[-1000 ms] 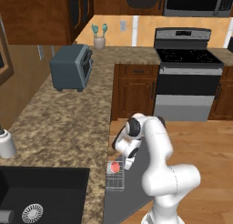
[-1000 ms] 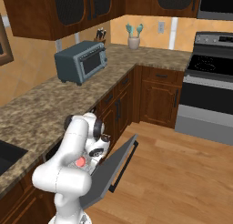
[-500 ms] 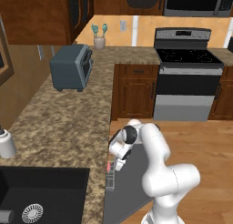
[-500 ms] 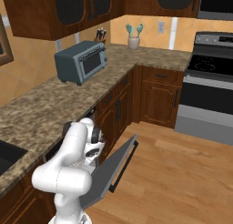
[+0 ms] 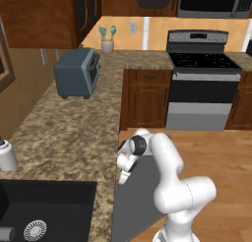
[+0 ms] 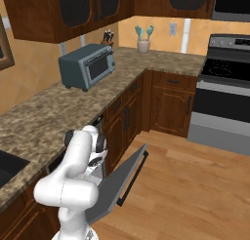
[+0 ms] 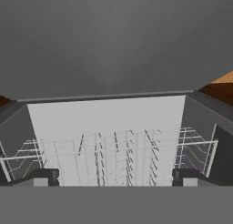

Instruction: Pick up the cup and bowl from the counter, place them in the dishwasher, and close the dishwasher door.

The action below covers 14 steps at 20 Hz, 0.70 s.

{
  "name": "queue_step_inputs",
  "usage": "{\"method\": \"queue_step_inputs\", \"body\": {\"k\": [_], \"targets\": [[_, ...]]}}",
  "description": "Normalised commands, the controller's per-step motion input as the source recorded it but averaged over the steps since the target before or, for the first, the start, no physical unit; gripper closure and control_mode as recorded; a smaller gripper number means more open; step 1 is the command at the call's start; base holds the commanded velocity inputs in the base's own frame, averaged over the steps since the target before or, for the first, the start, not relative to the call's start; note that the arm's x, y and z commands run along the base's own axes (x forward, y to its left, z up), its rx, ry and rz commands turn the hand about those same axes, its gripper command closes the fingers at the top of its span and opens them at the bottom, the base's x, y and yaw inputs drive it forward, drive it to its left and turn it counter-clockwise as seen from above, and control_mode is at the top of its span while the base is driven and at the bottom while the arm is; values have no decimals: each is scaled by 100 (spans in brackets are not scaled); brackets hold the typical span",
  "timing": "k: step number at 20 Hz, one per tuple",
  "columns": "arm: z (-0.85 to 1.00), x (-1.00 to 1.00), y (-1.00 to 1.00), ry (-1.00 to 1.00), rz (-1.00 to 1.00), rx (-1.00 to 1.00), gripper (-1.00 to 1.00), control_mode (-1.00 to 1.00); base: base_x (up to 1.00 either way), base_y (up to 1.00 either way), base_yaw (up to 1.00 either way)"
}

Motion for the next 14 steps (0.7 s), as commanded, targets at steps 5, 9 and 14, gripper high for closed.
{"method": "queue_step_inputs", "body": {"k": [5, 9, 14], "targets": [[76, -6, -53, -7, 0, 0, -100, -100, 0, 0, 0], [99, -23, -88, -19, 0, 1, -100, -100, 0, 0, 0], [100, -52, -87, -24, 0, 5, -100, -100, 0, 0, 0]]}}
